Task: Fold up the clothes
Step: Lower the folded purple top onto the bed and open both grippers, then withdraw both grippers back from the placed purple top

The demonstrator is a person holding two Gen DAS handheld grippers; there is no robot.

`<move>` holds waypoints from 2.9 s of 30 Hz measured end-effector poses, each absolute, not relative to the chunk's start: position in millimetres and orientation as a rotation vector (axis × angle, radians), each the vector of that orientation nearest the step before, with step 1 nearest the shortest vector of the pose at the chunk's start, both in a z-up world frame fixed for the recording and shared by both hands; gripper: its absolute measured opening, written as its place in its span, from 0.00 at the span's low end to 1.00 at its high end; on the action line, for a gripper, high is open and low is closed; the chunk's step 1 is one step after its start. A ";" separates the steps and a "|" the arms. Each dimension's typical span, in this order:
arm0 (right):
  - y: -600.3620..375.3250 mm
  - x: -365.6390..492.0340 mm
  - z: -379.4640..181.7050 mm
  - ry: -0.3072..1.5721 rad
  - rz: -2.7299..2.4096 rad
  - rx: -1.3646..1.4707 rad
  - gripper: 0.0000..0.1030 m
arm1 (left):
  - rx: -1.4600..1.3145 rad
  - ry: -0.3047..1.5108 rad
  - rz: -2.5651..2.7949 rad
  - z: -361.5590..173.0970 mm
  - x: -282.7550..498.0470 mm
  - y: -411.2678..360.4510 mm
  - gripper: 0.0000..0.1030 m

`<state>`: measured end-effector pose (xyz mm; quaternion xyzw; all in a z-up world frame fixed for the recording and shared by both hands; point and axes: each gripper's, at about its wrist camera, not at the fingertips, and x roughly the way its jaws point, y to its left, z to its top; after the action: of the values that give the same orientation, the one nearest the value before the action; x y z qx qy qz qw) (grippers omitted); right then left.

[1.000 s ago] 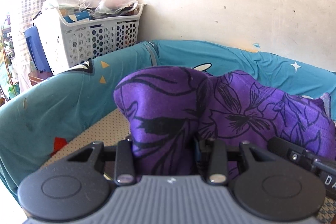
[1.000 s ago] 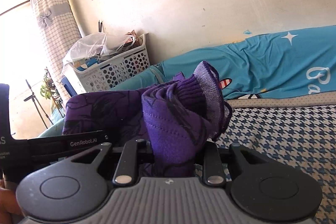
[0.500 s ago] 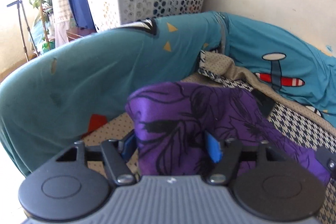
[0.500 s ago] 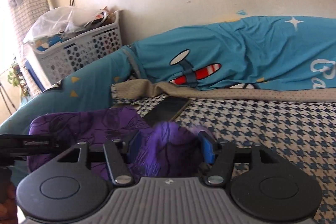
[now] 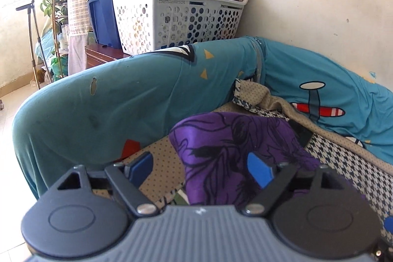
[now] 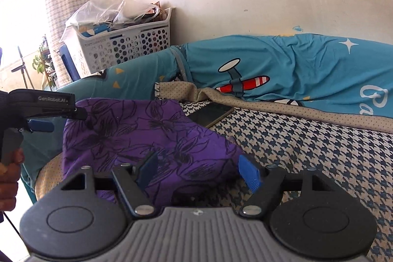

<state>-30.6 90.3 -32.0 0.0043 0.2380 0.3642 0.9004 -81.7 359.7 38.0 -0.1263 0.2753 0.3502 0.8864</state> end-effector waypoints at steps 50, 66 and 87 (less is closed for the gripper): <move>-5.1 -59.9 -53.6 0.733 0.759 -0.114 0.82 | -0.296 0.722 0.714 -12.7 -141.4 239.4 1.00; -8.1 -60.1 -55.9 0.744 0.747 -0.186 0.85 | -0.306 0.801 0.662 -29.5 -147.9 193.7 1.00; -10.2 -65.9 -43.4 0.703 0.823 -0.292 0.85 | -0.394 0.822 0.673 -29.0 -169.3 168.6 1.00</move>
<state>-65.9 -10.2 -43.4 -0.1385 0.3335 0.3902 0.8469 -169.3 168.6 -29.0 -0.1865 0.3895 0.3187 0.8438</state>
